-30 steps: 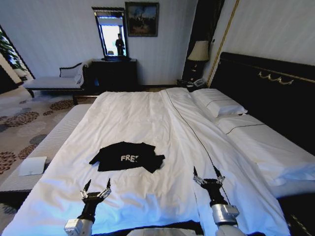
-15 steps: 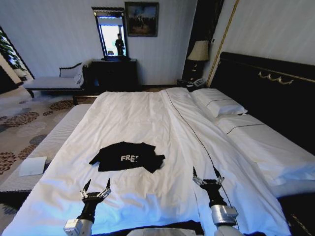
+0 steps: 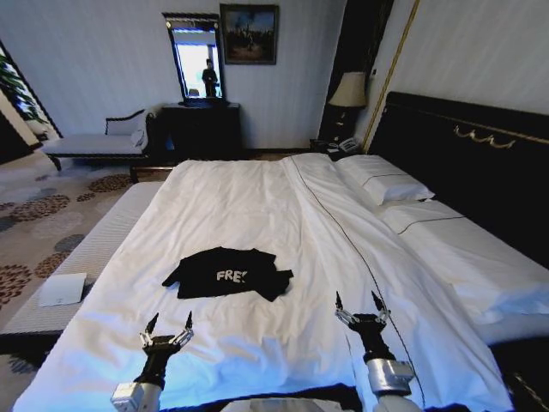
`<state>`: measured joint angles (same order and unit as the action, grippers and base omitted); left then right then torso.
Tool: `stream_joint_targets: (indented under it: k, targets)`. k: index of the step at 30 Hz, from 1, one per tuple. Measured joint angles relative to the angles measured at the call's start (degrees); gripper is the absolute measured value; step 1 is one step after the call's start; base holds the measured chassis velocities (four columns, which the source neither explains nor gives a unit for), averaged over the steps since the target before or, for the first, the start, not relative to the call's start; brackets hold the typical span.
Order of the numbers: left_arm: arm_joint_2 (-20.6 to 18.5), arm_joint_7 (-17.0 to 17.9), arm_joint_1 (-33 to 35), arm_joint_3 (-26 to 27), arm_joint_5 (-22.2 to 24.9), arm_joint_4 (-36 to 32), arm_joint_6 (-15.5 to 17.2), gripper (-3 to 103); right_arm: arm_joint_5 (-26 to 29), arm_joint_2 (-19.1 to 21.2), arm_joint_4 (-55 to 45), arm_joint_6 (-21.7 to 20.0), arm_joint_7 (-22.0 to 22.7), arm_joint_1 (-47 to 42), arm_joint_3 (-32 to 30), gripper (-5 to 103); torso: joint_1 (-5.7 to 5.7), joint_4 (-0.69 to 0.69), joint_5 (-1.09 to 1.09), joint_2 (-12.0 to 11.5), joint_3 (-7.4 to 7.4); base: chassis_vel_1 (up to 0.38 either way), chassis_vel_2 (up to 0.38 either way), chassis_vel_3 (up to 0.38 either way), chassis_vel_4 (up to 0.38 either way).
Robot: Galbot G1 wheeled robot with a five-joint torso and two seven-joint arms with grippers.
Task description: Fold the clothes on the bed.
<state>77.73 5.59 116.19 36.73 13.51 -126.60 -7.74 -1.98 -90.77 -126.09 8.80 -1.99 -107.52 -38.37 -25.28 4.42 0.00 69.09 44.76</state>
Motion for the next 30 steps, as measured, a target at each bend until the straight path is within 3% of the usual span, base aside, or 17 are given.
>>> stream_joint_targets:
  k: [30]
  targets:
    - [0.0,0.0,0.2,0.3,0.2,0.0,-0.2,100,-1.8,-1.3,-0.2,0.3,-0.2,-0.7,1.6,100,0.00,0.00,0.00,0.0,0.00,0.000,0.000,0.000,0.000]
